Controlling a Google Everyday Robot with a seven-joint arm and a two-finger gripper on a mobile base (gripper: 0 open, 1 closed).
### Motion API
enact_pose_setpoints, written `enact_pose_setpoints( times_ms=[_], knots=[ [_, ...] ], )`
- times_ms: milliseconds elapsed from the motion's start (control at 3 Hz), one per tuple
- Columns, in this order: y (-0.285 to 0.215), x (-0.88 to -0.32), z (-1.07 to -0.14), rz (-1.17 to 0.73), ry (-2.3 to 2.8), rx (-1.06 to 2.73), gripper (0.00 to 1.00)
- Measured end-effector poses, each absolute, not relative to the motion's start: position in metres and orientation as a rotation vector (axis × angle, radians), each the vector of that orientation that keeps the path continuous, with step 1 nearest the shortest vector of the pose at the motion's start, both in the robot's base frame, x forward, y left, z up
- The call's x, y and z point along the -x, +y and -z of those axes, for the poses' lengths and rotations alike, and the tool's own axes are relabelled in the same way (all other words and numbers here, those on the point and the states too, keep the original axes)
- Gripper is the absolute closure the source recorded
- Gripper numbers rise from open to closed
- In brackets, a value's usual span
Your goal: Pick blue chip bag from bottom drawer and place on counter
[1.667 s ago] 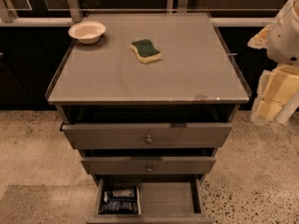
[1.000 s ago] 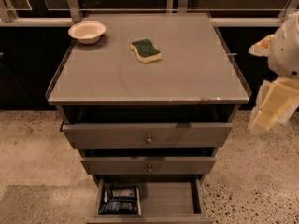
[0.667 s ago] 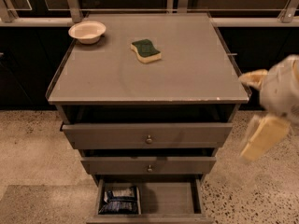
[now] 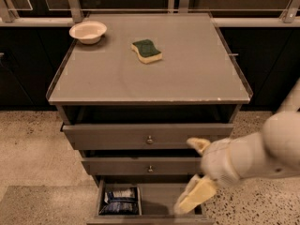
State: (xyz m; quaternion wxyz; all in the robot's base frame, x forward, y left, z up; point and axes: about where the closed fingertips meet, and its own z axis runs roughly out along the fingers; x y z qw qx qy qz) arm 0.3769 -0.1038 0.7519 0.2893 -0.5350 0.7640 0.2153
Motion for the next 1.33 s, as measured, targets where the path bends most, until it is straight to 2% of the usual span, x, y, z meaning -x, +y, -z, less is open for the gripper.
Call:
enact_pose_setpoints(
  times_ms=[333, 667, 1333],
  knots=[
    [-0.087, -0.365, -0.697, -0.669, 2.07, 1.394, 0.0],
    [-0.096, -0.362, -0.703, -0.622, 2.078, 1.342, 0.0],
    [-0.053, -0.37, -0.617, -0.678, 2.016, 1.254, 0.0]
  ],
)
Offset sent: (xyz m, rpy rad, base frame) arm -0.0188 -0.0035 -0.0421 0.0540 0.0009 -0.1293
